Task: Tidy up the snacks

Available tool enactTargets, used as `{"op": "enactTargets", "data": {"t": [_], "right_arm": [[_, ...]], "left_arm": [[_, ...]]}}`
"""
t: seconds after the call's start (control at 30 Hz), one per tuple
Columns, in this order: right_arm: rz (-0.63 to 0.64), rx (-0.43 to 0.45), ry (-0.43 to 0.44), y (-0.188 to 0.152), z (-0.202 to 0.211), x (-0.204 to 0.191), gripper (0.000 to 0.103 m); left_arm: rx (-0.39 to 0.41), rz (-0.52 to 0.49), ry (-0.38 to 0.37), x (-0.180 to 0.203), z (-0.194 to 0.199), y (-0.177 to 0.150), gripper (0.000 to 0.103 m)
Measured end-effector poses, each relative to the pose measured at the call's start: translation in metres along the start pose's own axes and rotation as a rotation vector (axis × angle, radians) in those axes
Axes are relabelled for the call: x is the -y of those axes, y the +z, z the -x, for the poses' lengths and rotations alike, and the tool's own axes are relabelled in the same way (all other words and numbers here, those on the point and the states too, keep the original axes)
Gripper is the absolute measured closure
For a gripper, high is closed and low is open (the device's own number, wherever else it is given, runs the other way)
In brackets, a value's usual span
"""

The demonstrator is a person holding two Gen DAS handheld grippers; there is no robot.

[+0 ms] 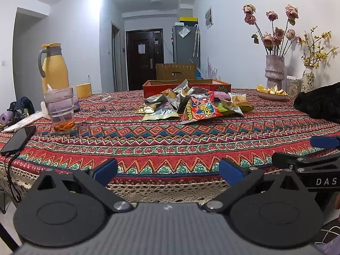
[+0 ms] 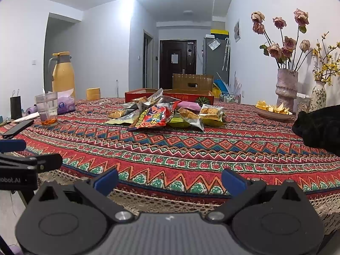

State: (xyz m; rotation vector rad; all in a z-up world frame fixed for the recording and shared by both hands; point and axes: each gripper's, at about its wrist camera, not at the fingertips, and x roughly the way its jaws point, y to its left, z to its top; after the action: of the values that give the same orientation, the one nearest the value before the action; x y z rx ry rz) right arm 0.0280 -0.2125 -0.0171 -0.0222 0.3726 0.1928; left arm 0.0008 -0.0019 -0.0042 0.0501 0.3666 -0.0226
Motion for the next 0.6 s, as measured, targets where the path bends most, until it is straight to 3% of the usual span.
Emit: {"op": "enactTargets", "data": {"t": [0.6], "right_arm": [[-0.036, -0.024, 0.019, 0.03, -0.039, 0.015, 0.001]], "left_arm": [[-0.035, 0.018, -0.018, -0.004, -0.05, 0.033, 0.0]]}}
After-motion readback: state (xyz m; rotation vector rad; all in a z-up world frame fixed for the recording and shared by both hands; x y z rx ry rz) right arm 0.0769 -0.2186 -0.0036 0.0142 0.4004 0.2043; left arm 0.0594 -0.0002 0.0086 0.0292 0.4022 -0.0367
